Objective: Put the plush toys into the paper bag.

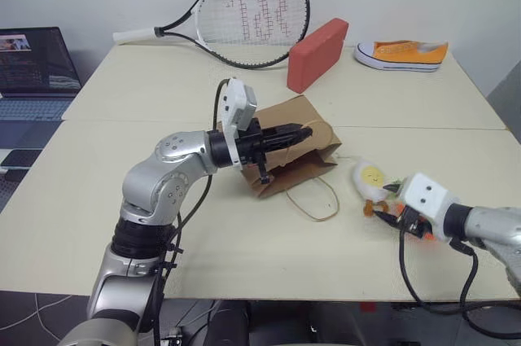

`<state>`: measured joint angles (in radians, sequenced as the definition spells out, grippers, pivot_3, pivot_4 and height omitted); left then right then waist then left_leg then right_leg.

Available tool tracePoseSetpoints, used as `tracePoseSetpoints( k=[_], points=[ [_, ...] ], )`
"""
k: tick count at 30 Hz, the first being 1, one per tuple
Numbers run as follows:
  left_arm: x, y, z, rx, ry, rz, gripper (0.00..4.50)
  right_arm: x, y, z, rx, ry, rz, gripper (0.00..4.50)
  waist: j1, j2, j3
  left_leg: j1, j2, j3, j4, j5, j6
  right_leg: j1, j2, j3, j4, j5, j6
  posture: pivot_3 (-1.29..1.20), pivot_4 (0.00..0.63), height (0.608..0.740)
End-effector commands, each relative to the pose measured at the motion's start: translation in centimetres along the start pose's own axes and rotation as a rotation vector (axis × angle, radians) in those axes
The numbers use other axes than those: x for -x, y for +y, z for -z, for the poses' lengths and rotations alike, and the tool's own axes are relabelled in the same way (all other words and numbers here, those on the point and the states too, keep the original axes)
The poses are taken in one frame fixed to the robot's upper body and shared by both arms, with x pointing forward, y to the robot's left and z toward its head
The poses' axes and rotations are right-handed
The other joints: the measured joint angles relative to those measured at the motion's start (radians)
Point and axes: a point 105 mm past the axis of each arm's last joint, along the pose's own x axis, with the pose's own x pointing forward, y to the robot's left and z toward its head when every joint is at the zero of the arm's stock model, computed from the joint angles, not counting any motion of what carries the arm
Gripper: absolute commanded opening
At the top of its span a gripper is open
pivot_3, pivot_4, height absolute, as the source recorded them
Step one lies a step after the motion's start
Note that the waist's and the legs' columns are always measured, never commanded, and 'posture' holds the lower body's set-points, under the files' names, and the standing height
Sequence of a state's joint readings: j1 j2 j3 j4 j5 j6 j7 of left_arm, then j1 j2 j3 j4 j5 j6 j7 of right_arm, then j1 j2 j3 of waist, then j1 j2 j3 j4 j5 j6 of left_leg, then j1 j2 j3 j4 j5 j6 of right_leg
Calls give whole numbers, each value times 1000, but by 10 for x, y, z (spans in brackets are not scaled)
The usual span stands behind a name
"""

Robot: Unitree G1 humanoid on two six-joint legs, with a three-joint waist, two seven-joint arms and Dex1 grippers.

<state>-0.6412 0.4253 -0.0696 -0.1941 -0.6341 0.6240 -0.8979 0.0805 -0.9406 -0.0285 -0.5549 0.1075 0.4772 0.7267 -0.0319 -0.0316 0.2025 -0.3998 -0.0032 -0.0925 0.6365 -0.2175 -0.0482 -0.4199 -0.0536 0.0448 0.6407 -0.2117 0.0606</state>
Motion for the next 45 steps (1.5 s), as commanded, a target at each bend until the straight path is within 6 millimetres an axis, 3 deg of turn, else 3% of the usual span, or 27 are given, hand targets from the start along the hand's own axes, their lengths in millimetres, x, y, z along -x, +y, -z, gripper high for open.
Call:
tracePoseSetpoints(
  k=[1, 7, 8, 10, 16, 17, 21, 24, 28, 31, 35, 45],
  points=[
    [-3, -2, -17, -52, -52, 8, 0, -7, -7, -3, 42, -24, 65, 2861, 0, 0, 0, 0, 0, 0, 0, 0, 0, 0, 0, 0, 0, 0, 0, 0, 150, 740],
    [-4, -2, -20, -50, -66, 6, 0, -21, -15, 8, 80, 9, 126, 2861, 0, 0, 0, 0, 0, -1, 0, 0, 0, 0, 0, 0, 1, 0, 0, 0, 150, 740],
    [-4, -2, -21, -49, -68, 5, 0, -22, -16, 9, 78, 11, 137, 2695, 0, 0, 0, 0, 0, -1, 0, 0, 0, 0, 0, 0, 1, 0, 0, 0, 150, 740],
    [-4, -2, -22, -46, -73, 4, 0, -25, -19, 10, 81, 13, 168, 2268, 0, 0, 0, 0, 0, -1, 0, 0, 0, 0, 0, 0, 1, 0, 1, 0, 150, 740],
    [-3, -1, -23, -40, -73, 2, 0, -24, -33, 10, 87, 8, 240, 160, 0, 0, 0, 1, 0, -1, 0, 0, 0, 0, 0, 0, 1, 0, 1, 0, 150, 740],
    [-3, -1, -23, -37, -75, 2, 0, -23, -36, 9, 87, 3, 249, 42, 0, 0, 0, 1, 0, -1, 0, 0, 0, 1, 0, 0, 1, 0, 1, 0, 150, 740],
    [-2, -1, -21, -28, -67, 6, 0, -12, -47, -1, 53, -46, 265, 42, 0, 0, 0, 1, 0, -1, 0, 0, 0, 0, 0, 0, 1, 1, 1, 0, 150, 740],
    [-1, -2, -17, -21, -57, 14, 0, 6, -47, -21, -17, -124, 176, 42, 1, 0, 0, 1, 0, -1, 0, 0, 0, 0, 0, 0, 2, 1, 1, 0, 150, 740],
    [-3, -1, -17, -13, -60, 18, 0, 30, -28, -46, -126, -214, -44, 42, 2, 0, 0, 0, 0, -2, 0, 0, 0, 1, 0, -1, 2, 3, 4, 0, 150, 740],
    [-5, -2, -17, -11, -61, 26, 0, 37, -10, -65, -174, -269, -171, 42, 1, 0, 0, 1, 0, -3, 0, 0, 0, 1, 0, -2, 2, 3, 5, 0, 150, 740],
    [-7, -3, -18, -10, -64, 35, 0, 20, -1, -77, -213, -318, -177, 42, 1, -1, 0, 1, 0, -3, 0, 0, 0, 1, 0, -1, 1, 0, 1, 0, 150, 740],
    [-7, -7, -27, -11, -77, 53, 0, -47, -11, -98, -263, -399, -7, 42, 0, 0, 0, 0, -1, -3, 3, 0, 0, 0, 0, -1, 2, 1, 1, 0, 150, 740]
  ],
)
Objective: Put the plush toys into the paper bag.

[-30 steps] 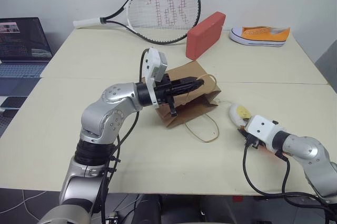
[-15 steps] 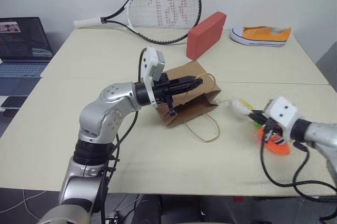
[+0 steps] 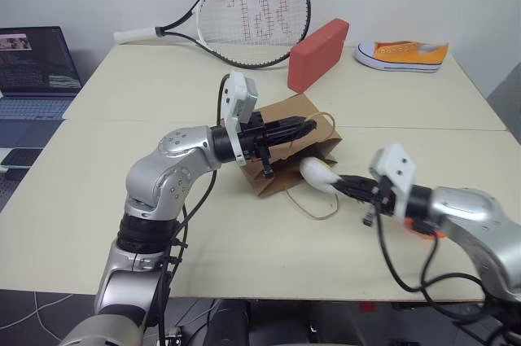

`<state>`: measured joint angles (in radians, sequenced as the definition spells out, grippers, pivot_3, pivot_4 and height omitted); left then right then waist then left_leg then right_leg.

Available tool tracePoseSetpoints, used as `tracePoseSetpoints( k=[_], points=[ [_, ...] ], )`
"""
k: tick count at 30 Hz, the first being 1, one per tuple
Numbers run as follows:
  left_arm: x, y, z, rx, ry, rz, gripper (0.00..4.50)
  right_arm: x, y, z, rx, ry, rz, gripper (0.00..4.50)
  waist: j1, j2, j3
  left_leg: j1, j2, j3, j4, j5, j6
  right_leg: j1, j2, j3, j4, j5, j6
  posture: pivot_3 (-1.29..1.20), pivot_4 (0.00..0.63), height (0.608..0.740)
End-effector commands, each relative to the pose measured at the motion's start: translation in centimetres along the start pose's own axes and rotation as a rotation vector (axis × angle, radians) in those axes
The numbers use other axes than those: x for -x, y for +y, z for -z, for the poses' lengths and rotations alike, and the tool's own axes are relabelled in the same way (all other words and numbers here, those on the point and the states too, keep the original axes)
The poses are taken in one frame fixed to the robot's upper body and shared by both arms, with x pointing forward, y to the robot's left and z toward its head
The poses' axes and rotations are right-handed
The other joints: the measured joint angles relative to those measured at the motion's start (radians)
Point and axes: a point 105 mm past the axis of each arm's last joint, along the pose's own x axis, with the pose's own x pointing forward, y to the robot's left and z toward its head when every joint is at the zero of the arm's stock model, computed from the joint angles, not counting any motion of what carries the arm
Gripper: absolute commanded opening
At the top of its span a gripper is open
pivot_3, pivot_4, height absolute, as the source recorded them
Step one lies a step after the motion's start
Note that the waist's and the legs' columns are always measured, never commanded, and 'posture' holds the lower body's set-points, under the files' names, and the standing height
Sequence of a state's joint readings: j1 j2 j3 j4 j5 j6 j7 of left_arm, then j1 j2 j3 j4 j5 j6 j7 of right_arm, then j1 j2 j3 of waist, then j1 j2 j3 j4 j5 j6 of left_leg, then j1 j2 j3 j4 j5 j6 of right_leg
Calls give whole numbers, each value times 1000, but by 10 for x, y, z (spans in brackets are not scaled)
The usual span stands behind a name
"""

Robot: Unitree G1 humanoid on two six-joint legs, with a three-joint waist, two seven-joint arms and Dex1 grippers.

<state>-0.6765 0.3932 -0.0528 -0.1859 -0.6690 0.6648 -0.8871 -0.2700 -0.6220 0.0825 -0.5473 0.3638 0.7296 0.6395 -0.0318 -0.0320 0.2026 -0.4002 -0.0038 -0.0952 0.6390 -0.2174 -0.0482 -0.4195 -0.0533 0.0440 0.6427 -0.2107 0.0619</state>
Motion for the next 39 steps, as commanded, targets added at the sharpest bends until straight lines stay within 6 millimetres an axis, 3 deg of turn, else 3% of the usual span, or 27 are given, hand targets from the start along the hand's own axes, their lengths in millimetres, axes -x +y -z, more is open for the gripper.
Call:
tracePoseSetpoints(
  k=[1, 13, 21, 29, 32, 36, 39],
  points=[
    [0, -7, -18, -43, -37, 36, 0, -14, -8, -8, 35, -47, 79, 42, 0, 0, 0, 0, 0, 0, 0, 0, 0, 0, 0, 0, 0, 0, 0, 0, 150, 740],
    [0, -15, -17, -28, -25, 78, 0, -61, -20, -11, -122, -136, 236, 42, -1, 0, 0, 1, 0, -1, -2, 0, 0, 0, 0, -1, 0, 3, 4, 0, 150, 740],
    [2, -21, -15, -15, -10, 119, 0, -72, -22, -21, -516, -206, 192, 42, -1, 1, 0, 1, 0, -2, -4, 0, 0, -1, 0, -1, 1, 3, 4, 0, 150, 740],
    [9, -8, -20, -56, -6, 74, 0, -63, -7, -4, -406, -85, 89, 42, -2, 1, 0, 1, 0, -3, -4, 0, 0, -1, 0, -2, 1, 2, 4, 0, 150, 740],
    [11, 0, -27, -76, -30, 40, 0, -54, 11, 3, -352, -34, -10, 42, -1, 1, 0, 1, 0, -3, -5, 0, 0, -1, 0, -2, 1, 2, 4, 0, 150, 740],
    [12, -1, -27, -70, -26, 58, 0, -56, 20, -6, -354, -95, -45, 42, -9, 1, 0, 1, 0, -2, -5, 0, 0, -1, 0, -2, 1, 2, 4, 0, 150, 740],
    [11, -9, -21, -49, -5, 98, 0, -64, 12, -14, -432, -164, 12, 42, -17, 1, 0, 1, 1, -2, -5, 0, 0, -1, 1, -2, 1, 2, 4, 0, 150, 740]
  ],
)
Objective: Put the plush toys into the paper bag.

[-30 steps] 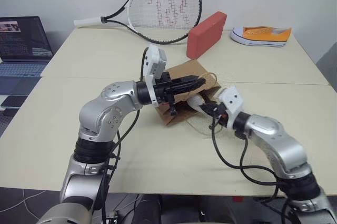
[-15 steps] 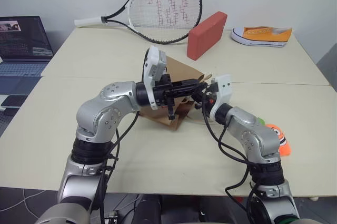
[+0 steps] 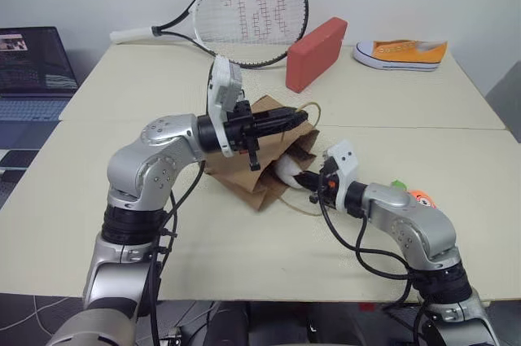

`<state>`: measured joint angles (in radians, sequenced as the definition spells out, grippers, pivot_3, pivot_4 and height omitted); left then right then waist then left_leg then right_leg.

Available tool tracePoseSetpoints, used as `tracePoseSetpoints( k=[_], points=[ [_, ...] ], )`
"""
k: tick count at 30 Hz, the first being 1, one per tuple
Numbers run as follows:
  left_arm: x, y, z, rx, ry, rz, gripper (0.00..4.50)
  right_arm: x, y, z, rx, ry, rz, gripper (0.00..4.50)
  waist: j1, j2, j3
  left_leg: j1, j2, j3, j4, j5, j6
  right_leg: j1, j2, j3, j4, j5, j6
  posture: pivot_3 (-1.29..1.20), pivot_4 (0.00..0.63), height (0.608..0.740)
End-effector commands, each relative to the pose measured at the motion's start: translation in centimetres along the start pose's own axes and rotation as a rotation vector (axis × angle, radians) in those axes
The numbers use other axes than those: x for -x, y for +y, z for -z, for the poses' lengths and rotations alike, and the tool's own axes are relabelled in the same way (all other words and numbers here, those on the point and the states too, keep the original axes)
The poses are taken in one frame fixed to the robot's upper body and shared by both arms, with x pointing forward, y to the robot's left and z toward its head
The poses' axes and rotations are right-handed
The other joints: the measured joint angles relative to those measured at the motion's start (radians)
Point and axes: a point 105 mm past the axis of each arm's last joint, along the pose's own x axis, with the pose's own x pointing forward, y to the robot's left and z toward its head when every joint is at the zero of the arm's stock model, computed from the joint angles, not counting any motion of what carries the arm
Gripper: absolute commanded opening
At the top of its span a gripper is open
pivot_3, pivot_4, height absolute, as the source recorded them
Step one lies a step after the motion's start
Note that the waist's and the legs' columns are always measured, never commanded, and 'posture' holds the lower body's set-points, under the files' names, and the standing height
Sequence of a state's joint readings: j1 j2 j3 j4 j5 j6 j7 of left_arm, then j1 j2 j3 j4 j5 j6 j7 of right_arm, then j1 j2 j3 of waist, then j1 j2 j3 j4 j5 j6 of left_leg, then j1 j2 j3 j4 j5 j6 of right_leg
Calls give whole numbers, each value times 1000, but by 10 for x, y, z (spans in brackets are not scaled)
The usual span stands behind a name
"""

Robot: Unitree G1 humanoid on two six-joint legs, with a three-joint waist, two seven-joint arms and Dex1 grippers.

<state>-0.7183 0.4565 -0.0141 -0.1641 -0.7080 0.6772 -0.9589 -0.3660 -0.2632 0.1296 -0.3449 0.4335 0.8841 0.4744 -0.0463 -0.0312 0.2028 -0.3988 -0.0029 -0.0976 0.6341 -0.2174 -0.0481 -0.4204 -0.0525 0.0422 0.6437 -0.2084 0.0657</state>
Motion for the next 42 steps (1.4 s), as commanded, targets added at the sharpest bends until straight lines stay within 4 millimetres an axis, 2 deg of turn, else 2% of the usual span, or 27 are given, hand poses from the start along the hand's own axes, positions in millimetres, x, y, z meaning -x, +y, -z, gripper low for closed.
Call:
tracePoseSetpoints(
  k=[1, 7, 15, 25, 28, 34, 38, 42],
  points=[
    [-2, -14, -4, -16, -1, 68, 0, -6, -3, -24, -58, -131, 32, 42, -4, 0, 0, 0, 0, 0, 0, 0, 0, 0, 0, 0, 0, 0, 0, 0, 150, 740],
    [-2, -24, 1, 14, 16, 124, 0, -17, -18, -28, -355, -199, 88, 42, -4, 0, 0, 0, 0, -1, 0, 0, 0, 0, 0, 0, 0, 0, 0, 0, 150, 740],
    [-1, -27, 1, 34, 18, 146, 0, -26, -28, -27, -522, -220, 112, 42, -5, 0, 0, 0, 0, -1, -1, 0, 0, 0, 0, 0, 0, 0, 0, 0, 150, 740],
    [0, -30, 3, 47, 28, 158, 0, -37, -32, -20, -465, -215, 191, 42, -10, 1, 0, 0, 0, -1, -3, 0, 0, -1, 0, 0, 0, 0, 0, 0, 150, 740],
    [0, -27, 4, 47, 29, 144, 0, -36, -31, -19, -419, -213, 209, 745, -10, 1, 0, 0, 0, -1, -3, 0, 0, -1, 0, 0, 0, 0, -1, 0, 150, 740],
    [1, -18, 4, 35, 22, 91, 0, -27, -31, -24, -328, -209, 228, 2920, -10, 1, 0, 0, 0, -1, -3, 0, 0, -1, 0, 0, 0, 0, -1, 0, 150, 740],
    [0, -2, 0, 10, -10, 5, 0, -9, -25, -28, -202, -164, 206, 4410, -6, 1, 0, 0, 0, -1, -3, 0, 0, -1, 0, 0, 0, -1, -1, 0, 150, 740],
    [0, 4, -1, -2, -24, -30, 0, 15, -20, -31, -98, -118, 167, 4462, -6, 1, 0, 0, 0, -1, -3, 0, 0, -1, 0, 0, 0, -1, -1, 0, 150, 740]
  ],
)
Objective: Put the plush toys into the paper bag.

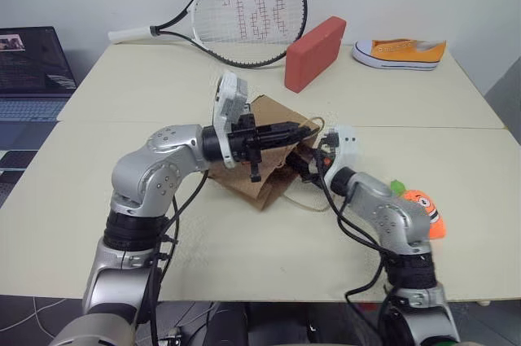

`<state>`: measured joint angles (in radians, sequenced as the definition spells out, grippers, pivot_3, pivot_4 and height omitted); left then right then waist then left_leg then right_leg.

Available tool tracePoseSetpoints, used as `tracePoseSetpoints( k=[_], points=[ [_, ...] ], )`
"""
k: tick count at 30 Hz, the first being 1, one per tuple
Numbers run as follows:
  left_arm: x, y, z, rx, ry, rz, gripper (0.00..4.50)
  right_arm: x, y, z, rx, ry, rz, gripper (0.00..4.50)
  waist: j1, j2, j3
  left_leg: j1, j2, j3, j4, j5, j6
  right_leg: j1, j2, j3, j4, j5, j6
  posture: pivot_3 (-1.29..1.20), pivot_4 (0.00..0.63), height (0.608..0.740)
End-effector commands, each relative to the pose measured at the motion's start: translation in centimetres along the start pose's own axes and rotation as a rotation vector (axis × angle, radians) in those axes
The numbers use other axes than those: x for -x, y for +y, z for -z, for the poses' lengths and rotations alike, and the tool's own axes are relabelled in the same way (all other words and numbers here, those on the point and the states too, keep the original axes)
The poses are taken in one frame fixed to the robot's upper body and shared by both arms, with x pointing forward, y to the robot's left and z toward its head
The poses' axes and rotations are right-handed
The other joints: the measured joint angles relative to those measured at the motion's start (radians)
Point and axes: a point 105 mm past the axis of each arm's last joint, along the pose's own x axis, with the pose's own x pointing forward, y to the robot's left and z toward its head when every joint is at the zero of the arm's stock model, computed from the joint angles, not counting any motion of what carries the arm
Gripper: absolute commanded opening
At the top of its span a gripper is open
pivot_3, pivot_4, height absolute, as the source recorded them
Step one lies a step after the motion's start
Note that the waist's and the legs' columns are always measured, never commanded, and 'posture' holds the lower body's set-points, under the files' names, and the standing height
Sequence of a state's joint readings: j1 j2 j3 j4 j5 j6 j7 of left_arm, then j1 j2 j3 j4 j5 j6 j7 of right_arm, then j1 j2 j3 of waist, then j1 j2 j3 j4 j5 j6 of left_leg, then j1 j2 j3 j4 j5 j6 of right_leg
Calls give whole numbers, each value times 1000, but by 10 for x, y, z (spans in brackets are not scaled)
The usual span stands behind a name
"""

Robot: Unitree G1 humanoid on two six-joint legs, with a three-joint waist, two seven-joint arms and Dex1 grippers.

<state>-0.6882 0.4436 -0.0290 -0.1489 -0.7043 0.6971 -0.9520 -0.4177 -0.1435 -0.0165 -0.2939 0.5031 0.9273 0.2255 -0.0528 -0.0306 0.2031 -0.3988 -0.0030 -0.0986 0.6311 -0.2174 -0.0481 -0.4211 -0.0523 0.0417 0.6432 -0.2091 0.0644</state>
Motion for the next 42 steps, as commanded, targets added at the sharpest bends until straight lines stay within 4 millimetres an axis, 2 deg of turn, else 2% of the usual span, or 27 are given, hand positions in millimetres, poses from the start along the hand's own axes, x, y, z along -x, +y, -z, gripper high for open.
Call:
tracePoseSetpoints(
  k=[1, 8, 12, 18, 23, 30, 35, 40, 42],
  points=[
    [1, 3, -16, -69, -46, -23, 0, 25, 10, -14, 100, 1, -84, 4462, 0, 0, 0, 0, 0, 0, 0, 0, 0, 0, 0, 0, 0, 0, 0, 0, 150, 740],
    [4, -3, -13, -60, -34, 0, 0, 79, 1, -35, 289, 26, -129, 4462, 5, 0, 0, 0, 0, 0, 0, 0, 0, 0, 0, 0, -1, -1, -2, 0, 150, 740],
    [6, -10, -10, -53, -18, 28, 0, 117, -26, -50, 452, 54, -60, 4462, 11, 0, 0, 0, 0, 1, -1, 0, 0, 0, 0, 0, -1, -3, -3, 0, 150, 740],
    [6, -10, -10, -62, -23, 32, 0, 157, -66, -29, 616, 219, 84, 4462, 24, -1, 0, -1, 0, 2, 0, 0, 0, 1, -1, 0, -2, -4, -4, 0, 150, 740],
    [4, -10, -7, -70, -21, 29, 0, 182, -95, -11, 562, 285, 217, 4462, 21, -1, 0, 0, 0, 4, 1, 0, 0, 1, -1, 2, -2, -4, -4, 0, 150, 740],
    [4, -11, -5, -76, -23, 25, 0, 218, -97, -8, 357, 276, 203, 4462, 24, -1, 0, -1, 0, 4, 1, 0, 0, 1, -1, 2, -2, -4, -4, 0, 150, 740],
    [3, -12, -3, -76, -23, 24, 0, 224, -101, 7, 222, 300, 189, 4462, 23, -1, 0, 0, 0, 4, 1, 0, 0, 1, -1, 2, -2, -4, -4, 0, 150, 740],
    [3, -11, -3, -80, -24, 23, 0, 215, -107, 30, 168, 371, 167, 4462, 22, -1, 0, 0, 0, 4, 1, 0, 0, 1, -1, 2, -2, -4, -5, 0, 150, 740],
    [3, -10, -3, -84, -21, 22, 0, 209, -110, 34, 152, 369, 165, 4462, 22, -1, 0, 0, 0, 4, 1, 0, 0, 1, -1, 2, -2, -4, -5, 0, 150, 740]
  ],
)
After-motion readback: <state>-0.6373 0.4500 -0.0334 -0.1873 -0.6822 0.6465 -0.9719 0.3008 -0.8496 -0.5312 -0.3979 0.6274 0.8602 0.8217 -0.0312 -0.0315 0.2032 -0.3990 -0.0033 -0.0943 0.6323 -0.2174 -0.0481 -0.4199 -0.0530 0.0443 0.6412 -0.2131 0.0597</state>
